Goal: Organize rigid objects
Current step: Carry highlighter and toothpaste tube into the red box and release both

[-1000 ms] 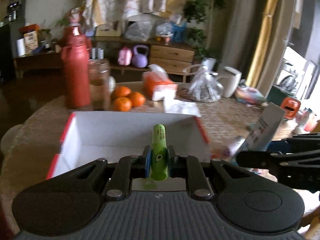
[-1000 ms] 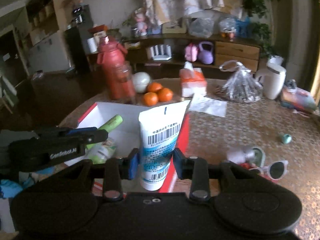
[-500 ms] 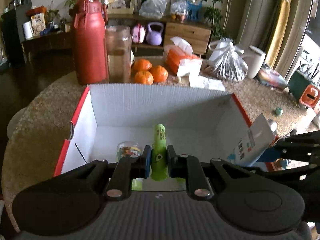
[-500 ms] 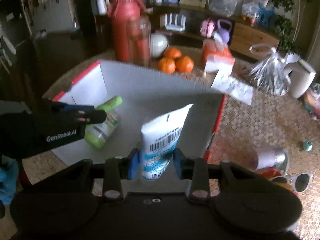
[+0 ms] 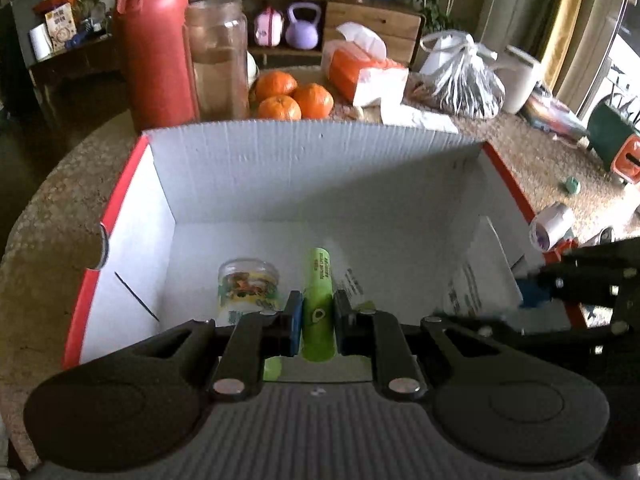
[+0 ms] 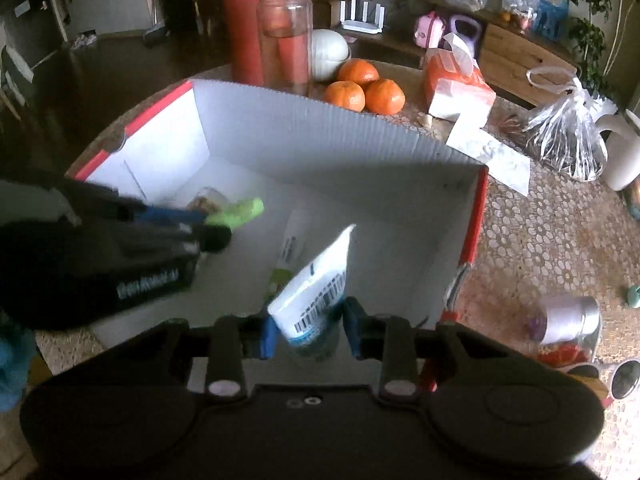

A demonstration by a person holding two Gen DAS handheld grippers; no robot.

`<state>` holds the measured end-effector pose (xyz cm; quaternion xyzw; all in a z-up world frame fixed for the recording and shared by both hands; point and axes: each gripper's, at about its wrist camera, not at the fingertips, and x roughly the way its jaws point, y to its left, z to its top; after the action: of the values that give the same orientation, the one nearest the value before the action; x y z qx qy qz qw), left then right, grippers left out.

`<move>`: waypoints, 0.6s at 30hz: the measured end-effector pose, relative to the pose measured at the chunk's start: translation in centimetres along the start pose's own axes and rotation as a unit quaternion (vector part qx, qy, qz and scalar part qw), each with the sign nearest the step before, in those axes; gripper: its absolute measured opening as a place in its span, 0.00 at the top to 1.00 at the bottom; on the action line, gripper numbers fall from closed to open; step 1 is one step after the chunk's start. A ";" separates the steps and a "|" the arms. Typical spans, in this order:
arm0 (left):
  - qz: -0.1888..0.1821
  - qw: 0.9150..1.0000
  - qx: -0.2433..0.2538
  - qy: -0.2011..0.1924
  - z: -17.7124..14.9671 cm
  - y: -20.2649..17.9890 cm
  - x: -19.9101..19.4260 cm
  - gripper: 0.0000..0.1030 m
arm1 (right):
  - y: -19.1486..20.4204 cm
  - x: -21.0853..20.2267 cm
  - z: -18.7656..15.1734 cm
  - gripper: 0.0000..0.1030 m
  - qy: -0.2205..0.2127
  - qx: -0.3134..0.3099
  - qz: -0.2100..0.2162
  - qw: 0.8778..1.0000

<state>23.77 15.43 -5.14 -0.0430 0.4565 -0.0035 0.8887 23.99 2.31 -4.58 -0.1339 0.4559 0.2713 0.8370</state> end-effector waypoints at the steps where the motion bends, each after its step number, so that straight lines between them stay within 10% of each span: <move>1: 0.000 1.000 0.001 0.004 0.0 -0.1 0.2 0.85 | 0.1 0.2 0.1 0.71 0.000 0.000 0.001 1.000; 18: 0.014 0.998 0.002 0.059 -0.2 0.8 2.8 0.85 | 0.2 -0.1 -0.7 0.53 -0.009 -0.029 0.045 0.999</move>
<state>25.23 16.06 -7.60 -0.0348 0.5086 0.0059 0.8603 23.36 2.10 -4.82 -0.1351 0.4458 0.3231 0.8238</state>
